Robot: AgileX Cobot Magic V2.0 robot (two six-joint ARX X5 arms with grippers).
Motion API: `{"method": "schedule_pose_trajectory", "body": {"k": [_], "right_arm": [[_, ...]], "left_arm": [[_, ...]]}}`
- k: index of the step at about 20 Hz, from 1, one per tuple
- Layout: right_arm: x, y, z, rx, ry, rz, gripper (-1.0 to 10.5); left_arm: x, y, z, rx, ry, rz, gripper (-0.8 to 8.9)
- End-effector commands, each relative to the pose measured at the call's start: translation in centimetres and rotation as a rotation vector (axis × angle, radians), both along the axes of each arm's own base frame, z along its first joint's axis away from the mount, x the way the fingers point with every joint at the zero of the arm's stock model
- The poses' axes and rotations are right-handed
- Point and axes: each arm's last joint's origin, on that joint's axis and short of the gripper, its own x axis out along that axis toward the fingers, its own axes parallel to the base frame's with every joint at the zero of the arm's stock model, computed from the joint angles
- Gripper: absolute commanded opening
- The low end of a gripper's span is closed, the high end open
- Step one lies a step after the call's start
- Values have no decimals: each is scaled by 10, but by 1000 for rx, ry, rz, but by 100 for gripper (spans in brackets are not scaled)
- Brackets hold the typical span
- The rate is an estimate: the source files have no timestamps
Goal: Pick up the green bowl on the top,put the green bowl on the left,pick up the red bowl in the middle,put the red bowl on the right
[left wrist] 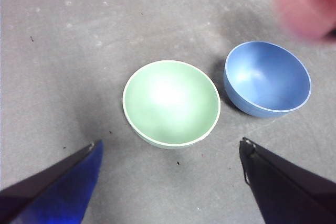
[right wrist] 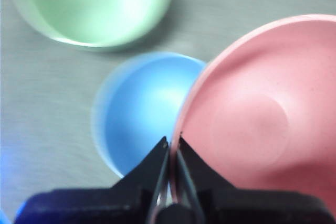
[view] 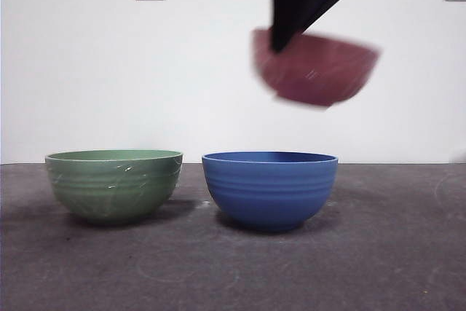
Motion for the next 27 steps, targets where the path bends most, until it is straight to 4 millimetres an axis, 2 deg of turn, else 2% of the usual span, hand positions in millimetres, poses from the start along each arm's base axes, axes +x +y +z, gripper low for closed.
{"method": "schedule_pose_trajectory", "body": {"k": [1, 4, 8, 12, 14, 20, 23, 25, 26, 27], "right_arm": [[-16, -22, 16, 12, -18, -210, -13], [-39, -49, 17, -53, -2, -407, -13], [-56, -61, -19, -24, 116, -446, -12], [-55, -52, -61, 72, 248, -366, -12], [-54, -44, -73, 136, 282, -338, -12], [-44, -27, -101, 44, 345, -329, -12], [-44, -20, -106, 44, 363, -290, 13], [-43, -19, -105, 73, 373, -272, 183], [-43, -19, -105, 71, 370, -274, 233], [-43, -19, -105, 68, 368, -275, 229]], "left_arm": [[1, 0, -1, 7, -7, -6, 436], [1, 0, -1, 7, -8, -6, 436], [1, 0, -1, 7, -8, -6, 436], [1, 0, -1, 7, -7, -5, 436], [1, 0, -1, 6, -8, -5, 436], [1, 0, 0, 3, -18, -4, 436], [1, 0, 0, 3, -21, -4, 436], [1, 0, 0, 3, -21, -4, 436], [1, 0, 0, 3, -21, -3, 436], [1, 0, 0, 3, -21, -4, 436]]}}
